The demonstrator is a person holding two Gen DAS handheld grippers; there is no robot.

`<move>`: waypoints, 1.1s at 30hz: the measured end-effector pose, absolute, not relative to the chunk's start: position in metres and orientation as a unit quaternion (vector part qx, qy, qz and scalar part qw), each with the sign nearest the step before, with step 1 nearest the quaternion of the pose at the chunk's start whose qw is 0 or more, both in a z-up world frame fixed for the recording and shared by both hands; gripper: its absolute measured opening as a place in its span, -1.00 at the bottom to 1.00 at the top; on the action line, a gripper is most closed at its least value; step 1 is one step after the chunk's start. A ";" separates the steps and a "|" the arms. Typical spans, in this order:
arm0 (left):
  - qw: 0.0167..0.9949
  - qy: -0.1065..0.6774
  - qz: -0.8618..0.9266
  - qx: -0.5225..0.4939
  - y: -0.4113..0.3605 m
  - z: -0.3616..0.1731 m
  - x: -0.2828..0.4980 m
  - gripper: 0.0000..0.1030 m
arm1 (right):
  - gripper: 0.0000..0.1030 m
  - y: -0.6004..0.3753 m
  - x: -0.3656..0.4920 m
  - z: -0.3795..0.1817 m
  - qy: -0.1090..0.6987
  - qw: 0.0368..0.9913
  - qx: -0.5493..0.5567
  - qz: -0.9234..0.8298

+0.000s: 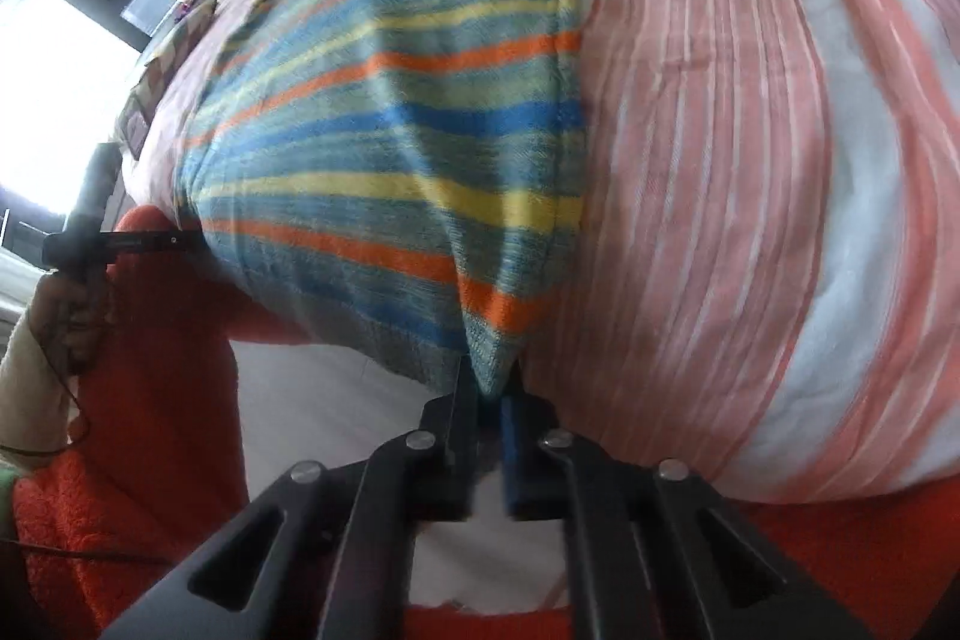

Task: Fold small clothes
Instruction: 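Grasp the hem with both grippers and fold it up toward the collar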

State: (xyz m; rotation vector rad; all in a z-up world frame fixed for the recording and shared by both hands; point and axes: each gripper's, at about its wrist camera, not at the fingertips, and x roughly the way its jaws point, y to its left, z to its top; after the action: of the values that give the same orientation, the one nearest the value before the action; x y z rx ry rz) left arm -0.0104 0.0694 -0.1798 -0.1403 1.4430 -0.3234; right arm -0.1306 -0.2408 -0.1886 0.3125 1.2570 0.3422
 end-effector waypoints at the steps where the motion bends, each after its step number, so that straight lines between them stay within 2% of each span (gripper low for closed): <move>1: 0.743 0.646 -0.160 -0.071 0.070 -0.166 -0.013 -0.94 | -0.88 -0.243 -0.130 -0.181 0.575 0.786 0.159 0.164; 6: 0.774 0.582 -0.206 -0.140 0.082 -0.113 0.015 -0.94 | -0.88 -0.271 -0.110 -0.132 0.503 0.815 0.229 0.176; 10: 0.806 0.523 -0.215 -0.176 0.086 -0.085 0.096 -0.94 | -0.88 -0.291 -0.058 -0.106 0.446 0.844 0.245 0.169; 15: 0.823 0.502 -0.200 -0.174 0.069 -0.082 0.211 -0.94 | -0.88 -0.315 0.057 -0.097 0.405 0.870 0.241 0.142; 22: 0.818 0.528 -0.144 -0.180 0.068 -0.119 0.317 -0.88 | -0.88 -0.339 0.205 -0.134 0.430 0.857 0.265 0.101; 23: 0.820 0.525 -0.129 -0.187 0.070 -0.122 0.324 -0.76 | -0.88 -0.342 0.220 -0.140 0.432 0.854 0.273 0.096; 24: 0.825 0.516 -0.107 -0.203 0.078 -0.122 0.334 -0.42 | -0.85 -0.346 0.235 -0.150 0.430 0.850 0.288 0.096; 25: 0.828 0.505 -0.094 -0.227 0.091 -0.118 0.333 -0.17 | -0.80 -0.350 0.243 -0.156 0.427 0.847 0.302 0.091; 26: 0.830 0.492 -0.087 -0.247 0.102 -0.113 0.333 0.23 | -0.74 -0.356 0.249 -0.161 0.422 0.844 0.321 0.085; 27: 0.836 0.471 -0.078 -0.270 0.115 -0.104 0.330 0.36 | -0.55 -0.364 0.248 -0.160 0.407 0.843 0.341 0.081; 28: 0.839 0.462 -0.080 -0.278 0.121 -0.098 0.324 0.36 | -0.37 -0.371 0.245 -0.155 0.387 0.848 0.355 0.075; 29: 0.840 0.457 -0.097 -0.277 0.126 -0.091 0.319 0.36 | -0.30 -0.377 0.238 -0.147 0.364 0.855 0.362 0.071; 31: 0.838 0.476 -0.149 -0.222 0.117 -0.080 0.307 0.36 | -0.27 -0.380 0.228 -0.129 0.361 0.864 0.341 0.076; 33: 0.819 0.509 -0.217 -0.149 0.092 -0.078 0.292 0.36 | -0.27 -0.369 0.221 -0.114 0.397 0.863 0.294 0.102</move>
State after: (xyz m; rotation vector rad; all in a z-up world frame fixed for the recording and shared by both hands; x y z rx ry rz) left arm 0.2917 0.0922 -0.0779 -0.3184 1.0848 -0.4628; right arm 0.2209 -0.3694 -0.1135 0.6154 0.8329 0.2138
